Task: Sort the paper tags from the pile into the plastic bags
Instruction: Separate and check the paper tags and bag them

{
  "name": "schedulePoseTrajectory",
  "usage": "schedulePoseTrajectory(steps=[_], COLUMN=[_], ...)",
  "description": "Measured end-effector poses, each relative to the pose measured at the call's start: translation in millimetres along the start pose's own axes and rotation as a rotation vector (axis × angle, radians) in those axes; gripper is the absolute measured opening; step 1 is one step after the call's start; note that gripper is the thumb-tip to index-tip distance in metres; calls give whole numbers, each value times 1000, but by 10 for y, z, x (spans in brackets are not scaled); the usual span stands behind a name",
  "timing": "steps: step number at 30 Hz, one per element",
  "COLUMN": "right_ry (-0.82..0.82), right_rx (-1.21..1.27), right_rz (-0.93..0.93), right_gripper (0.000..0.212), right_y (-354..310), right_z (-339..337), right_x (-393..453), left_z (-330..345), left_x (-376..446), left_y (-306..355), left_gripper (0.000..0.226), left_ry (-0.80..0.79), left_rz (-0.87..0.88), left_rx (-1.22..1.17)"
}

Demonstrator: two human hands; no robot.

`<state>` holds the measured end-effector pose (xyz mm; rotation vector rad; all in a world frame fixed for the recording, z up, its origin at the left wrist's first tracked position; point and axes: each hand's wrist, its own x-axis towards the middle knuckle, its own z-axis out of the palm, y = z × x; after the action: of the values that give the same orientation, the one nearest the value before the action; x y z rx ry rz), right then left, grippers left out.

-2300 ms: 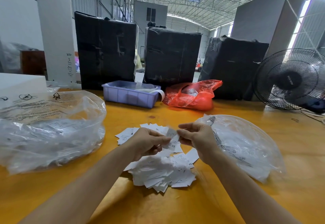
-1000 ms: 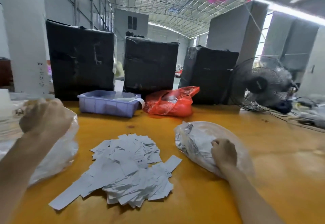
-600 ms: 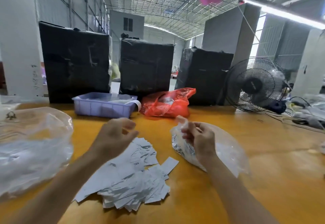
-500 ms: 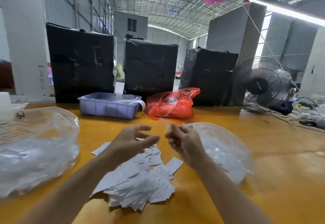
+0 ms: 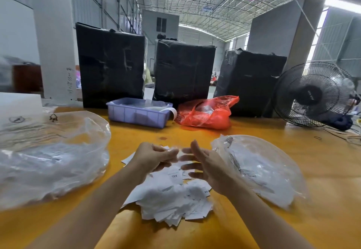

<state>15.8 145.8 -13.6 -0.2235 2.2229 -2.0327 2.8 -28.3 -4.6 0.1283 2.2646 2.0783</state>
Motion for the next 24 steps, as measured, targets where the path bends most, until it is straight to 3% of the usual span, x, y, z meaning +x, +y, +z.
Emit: schedulePoseTrajectory(steps=[3, 6, 9, 12, 14, 17, 21, 24], right_ry=[-16, 37, 131, 103, 113, 233, 23, -39], right_rx=[-81, 10, 110, 94, -64, -557, -986, -1069], right_rz=[-31, -45, -45, -51, -79, -279, -468, -490], right_gripper=[39, 10, 11, 12, 13, 14, 40, 45], right_y=[26, 48, 51, 38, 67, 206, 344, 339], right_z=[10, 40, 59, 77, 146, 297, 458, 447], right_x=[5, 16, 33, 14, 12, 43, 66, 80], left_z=[-39, -55, -48, -43, -61, -120, -196, -211], left_x=[-9, -3, 16, 56, 101, 156, 175, 176], left_y=[-13, -17, -29, -35, -31, -29, -41, -46], left_gripper=[20, 16, 20, 9, 12, 16, 15, 18], left_ry=[-97, -163, -121, 19, 109, 239, 322, 325], left_rz=[-27, -78, -107, -80, -46, 18, 92, 96], left_rx=[95, 100, 33, -157, -242, -286, -239, -210])
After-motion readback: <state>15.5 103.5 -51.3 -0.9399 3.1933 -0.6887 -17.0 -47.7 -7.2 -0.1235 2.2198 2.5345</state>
